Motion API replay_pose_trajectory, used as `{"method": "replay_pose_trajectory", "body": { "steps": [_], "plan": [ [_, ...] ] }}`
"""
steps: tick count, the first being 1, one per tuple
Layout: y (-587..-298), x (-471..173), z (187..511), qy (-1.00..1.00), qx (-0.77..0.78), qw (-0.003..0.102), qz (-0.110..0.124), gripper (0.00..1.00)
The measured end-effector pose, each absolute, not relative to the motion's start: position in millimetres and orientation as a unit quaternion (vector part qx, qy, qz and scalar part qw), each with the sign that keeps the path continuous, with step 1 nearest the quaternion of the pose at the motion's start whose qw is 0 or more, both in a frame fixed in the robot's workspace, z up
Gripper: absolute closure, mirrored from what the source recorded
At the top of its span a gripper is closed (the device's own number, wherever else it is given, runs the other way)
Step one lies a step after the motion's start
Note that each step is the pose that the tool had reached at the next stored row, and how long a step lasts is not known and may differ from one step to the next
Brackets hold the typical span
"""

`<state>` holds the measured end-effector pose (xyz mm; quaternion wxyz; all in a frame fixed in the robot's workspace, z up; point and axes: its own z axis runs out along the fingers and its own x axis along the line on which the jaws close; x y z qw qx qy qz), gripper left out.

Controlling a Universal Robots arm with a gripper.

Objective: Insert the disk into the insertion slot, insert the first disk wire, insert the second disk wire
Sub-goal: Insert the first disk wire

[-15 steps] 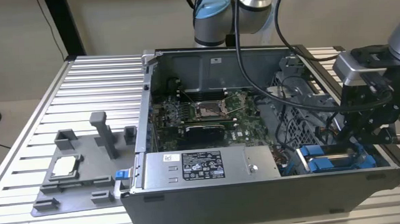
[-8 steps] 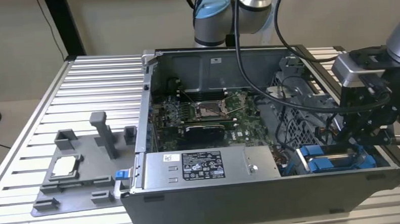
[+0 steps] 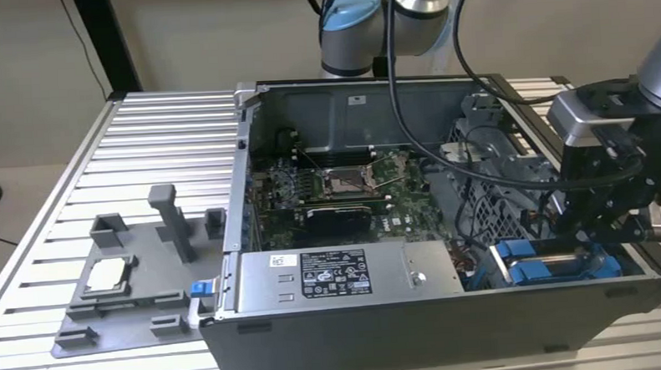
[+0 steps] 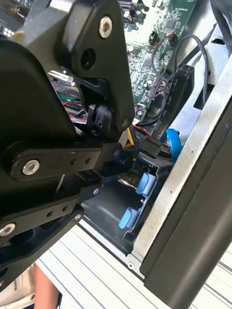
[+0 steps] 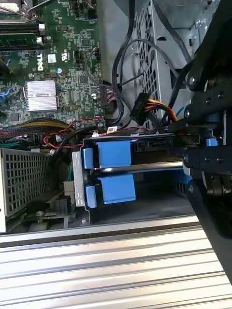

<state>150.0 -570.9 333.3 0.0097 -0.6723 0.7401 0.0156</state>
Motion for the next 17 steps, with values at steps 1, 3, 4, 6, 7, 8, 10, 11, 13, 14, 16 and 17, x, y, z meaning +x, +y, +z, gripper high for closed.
{"method": "replay_pose_trajectory", "body": {
  "steps": [1,3,4,6,7,8,10,11,13,14,16,17],
  "plan": [
    [-571,150,337,0.740,-0.672,0.009,0.016,0.00],
    [-571,150,346,0.741,-0.672,0.009,0.016,0.00],
    [-571,150,350,0.741,-0.671,0.009,0.016,0.00],
    [-571,150,360,0.741,-0.671,0.009,0.016,0.00],
    [-571,150,364,0.741,-0.671,0.009,0.016,0.00],
    [-571,151,366,0.741,-0.672,0.009,0.017,0.00],
    [-571,156,367,0.741,-0.671,0.011,0.019,0.00],
    [-571,160,367,0.741,-0.671,0.013,0.021,0.00],
    [-571,169,367,0.741,-0.671,0.013,0.022,0.00],
    [-570,172,367,0.741,-0.671,0.012,0.023,0.00],
    [-569,177,367,0.741,-0.671,0.007,0.028,0.00],
    [-569,179,367,0.741,-0.671,0.003,0.031,0.00]
  ]
}}
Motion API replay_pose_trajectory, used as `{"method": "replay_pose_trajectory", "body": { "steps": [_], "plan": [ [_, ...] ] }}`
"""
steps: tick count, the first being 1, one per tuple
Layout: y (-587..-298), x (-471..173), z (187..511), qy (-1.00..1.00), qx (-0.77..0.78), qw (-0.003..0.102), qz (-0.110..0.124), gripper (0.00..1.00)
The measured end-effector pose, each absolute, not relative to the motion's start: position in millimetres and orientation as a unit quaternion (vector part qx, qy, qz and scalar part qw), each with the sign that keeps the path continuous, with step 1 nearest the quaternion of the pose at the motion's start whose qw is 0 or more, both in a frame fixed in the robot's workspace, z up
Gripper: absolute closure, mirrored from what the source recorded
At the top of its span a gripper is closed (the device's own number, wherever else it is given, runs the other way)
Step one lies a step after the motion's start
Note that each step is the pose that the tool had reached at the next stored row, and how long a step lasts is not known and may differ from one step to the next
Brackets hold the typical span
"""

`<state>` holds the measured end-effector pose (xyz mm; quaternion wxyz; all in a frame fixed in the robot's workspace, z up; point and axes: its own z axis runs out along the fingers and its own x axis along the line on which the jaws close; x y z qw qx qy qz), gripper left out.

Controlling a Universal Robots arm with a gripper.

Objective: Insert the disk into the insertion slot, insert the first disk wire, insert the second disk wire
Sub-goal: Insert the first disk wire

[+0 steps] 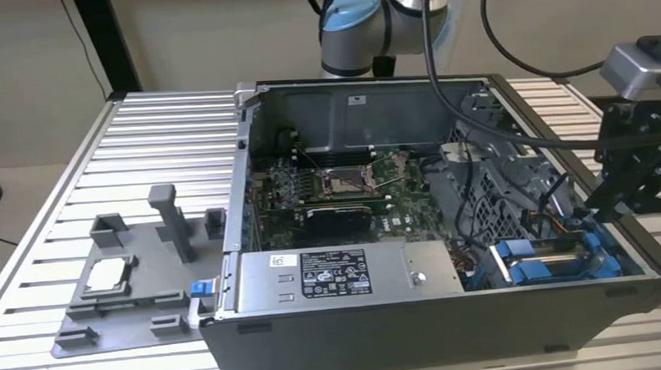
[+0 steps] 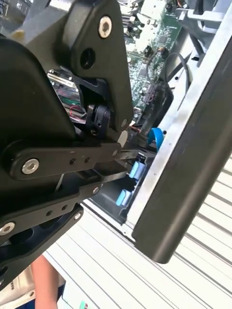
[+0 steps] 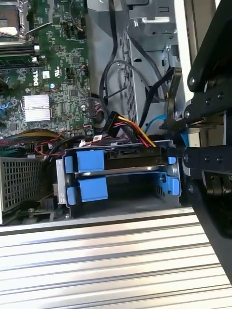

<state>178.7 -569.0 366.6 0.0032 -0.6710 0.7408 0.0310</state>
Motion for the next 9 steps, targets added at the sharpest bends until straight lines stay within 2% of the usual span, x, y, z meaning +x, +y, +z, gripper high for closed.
{"method": "replay_pose_trajectory", "body": {
  "steps": [5,9],
  "plan": [
    [-567.5,186.4,365.0,0.741,-0.670,-0.015,0.048,0.00],
    [-564.8,189.8,361.6,0.742,-0.668,-0.021,0.053,0.00]
  ]
}}
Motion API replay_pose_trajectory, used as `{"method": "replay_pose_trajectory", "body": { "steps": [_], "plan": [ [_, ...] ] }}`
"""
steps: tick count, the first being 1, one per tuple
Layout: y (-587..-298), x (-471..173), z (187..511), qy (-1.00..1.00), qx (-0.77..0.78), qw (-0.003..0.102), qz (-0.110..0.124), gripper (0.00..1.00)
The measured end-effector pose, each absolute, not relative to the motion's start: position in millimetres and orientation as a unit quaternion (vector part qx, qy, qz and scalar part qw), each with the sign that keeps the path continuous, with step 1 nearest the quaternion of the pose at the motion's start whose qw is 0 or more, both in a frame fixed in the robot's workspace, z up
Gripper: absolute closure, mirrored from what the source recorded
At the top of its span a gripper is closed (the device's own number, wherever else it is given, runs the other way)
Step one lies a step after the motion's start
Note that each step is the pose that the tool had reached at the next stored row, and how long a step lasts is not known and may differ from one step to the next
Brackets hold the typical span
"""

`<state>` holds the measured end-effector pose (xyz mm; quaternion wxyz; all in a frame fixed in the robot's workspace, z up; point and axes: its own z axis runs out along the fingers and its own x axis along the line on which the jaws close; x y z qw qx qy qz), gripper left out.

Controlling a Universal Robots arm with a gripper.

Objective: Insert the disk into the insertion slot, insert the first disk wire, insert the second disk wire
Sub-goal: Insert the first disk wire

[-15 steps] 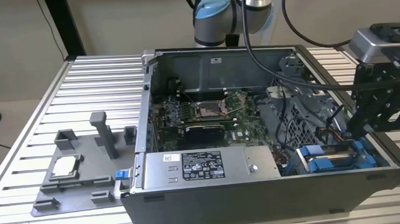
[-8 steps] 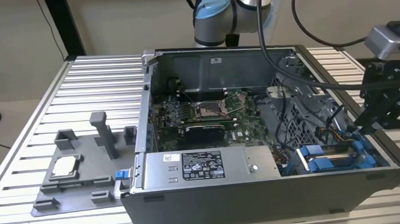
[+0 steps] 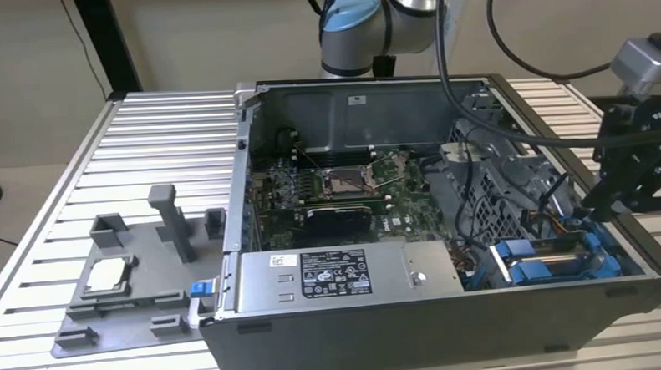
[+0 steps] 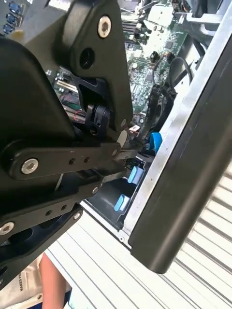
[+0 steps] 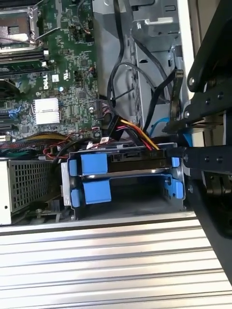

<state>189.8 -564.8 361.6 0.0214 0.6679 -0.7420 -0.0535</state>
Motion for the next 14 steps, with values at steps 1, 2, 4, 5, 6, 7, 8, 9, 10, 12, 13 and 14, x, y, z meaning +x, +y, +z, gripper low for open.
{"method": "replay_pose_trajectory", "body": {
  "steps": [1,2,4,5,6,7,8,9,10,12,13,14],
  "plan": [
    [-564,191,361,-0.743,0.667,0.022,-0.054,0.00],
    [-563,191,360,-0.743,0.667,0.023,-0.055,0.00],
    [-561,192,360,-0.743,0.666,0.023,-0.055,0.00],
    [-559,192,359,-0.744,0.666,0.023,-0.055,0.00],
    [-558,193,359,-0.744,0.666,0.023,-0.055,0.00],
    [-557,194,359,-0.744,0.666,0.023,-0.055,0.00],
    [-556,194,358,-0.744,0.665,0.023,-0.055,0.00],
    [-555,194,358,-0.744,0.665,0.023,-0.055,0.00],
    [-553,194,358,-0.745,0.665,0.023,-0.055,0.00],
    [-551,194,358,-0.745,0.664,0.023,-0.055,0.00],
    [-551,194,358,-0.745,0.664,0.023,-0.055,0.00],
    [-551,194,358,-0.746,0.664,0.023,-0.055,0.00]
  ]
}}
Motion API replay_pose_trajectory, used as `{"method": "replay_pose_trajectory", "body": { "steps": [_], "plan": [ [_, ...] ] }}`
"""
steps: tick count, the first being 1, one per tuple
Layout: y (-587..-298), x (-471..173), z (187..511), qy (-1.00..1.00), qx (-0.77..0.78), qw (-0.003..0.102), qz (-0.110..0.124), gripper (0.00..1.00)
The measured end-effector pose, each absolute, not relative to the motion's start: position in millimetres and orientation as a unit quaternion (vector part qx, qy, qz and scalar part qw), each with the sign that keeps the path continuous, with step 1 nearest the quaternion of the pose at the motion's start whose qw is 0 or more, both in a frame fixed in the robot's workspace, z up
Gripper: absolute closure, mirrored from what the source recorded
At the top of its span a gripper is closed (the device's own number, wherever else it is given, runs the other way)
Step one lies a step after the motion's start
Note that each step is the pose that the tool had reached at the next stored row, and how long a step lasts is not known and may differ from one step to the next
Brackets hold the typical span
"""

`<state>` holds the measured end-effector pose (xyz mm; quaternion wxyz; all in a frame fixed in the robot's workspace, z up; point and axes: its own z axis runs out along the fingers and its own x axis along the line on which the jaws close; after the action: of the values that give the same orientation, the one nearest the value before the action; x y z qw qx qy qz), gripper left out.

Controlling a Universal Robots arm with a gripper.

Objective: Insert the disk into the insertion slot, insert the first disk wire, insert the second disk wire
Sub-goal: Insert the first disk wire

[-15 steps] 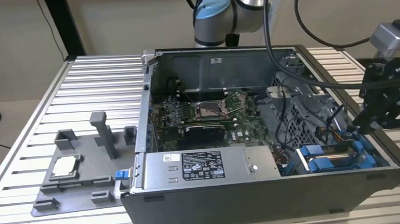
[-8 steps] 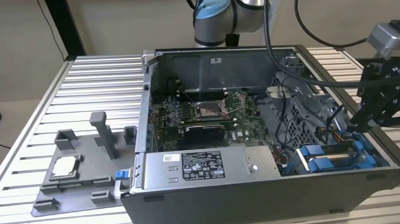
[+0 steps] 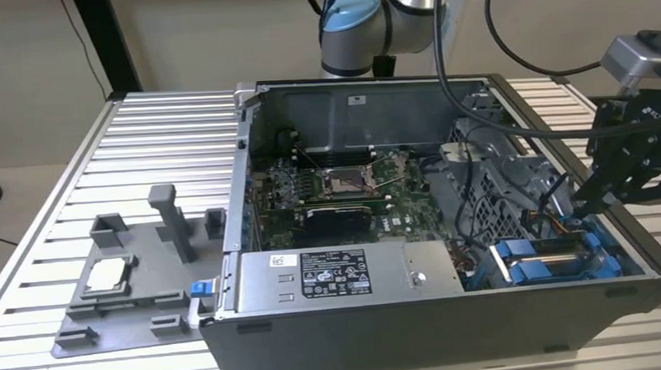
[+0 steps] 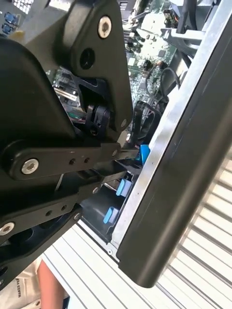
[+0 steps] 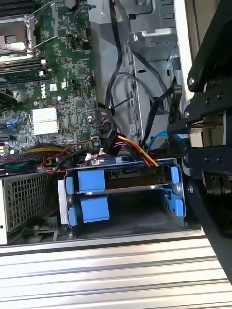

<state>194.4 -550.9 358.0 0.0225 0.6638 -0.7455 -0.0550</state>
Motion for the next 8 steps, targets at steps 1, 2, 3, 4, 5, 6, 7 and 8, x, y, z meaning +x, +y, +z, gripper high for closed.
{"method": "replay_pose_trajectory", "body": {
  "steps": [1,2,3,4,5,6,7,8],
  "plan": [
    [-550.8,194.4,358.0,-0.746,0.664,0.023,-0.055,0.00],
    [-550.8,194.4,358.0,-0.746,0.664,0.023,-0.055,1.00],
    [-550.7,194.4,358.0,-0.746,0.664,0.023,-0.055,1.00],
    [-550.7,194.4,358.0,-0.746,0.664,0.023,-0.055,1.00],
    [-550.7,194.4,358.0,-0.746,0.664,0.023,-0.054,1.00],
    [-550.7,194.4,358.0,-0.746,0.664,0.023,-0.054,1.00],
    [-550.7,194.4,358.0,-0.746,0.664,0.023,-0.054,1.00],
    [-550.7,194.4,358.0,-0.746,0.664,0.023,-0.054,1.00]
  ]
}}
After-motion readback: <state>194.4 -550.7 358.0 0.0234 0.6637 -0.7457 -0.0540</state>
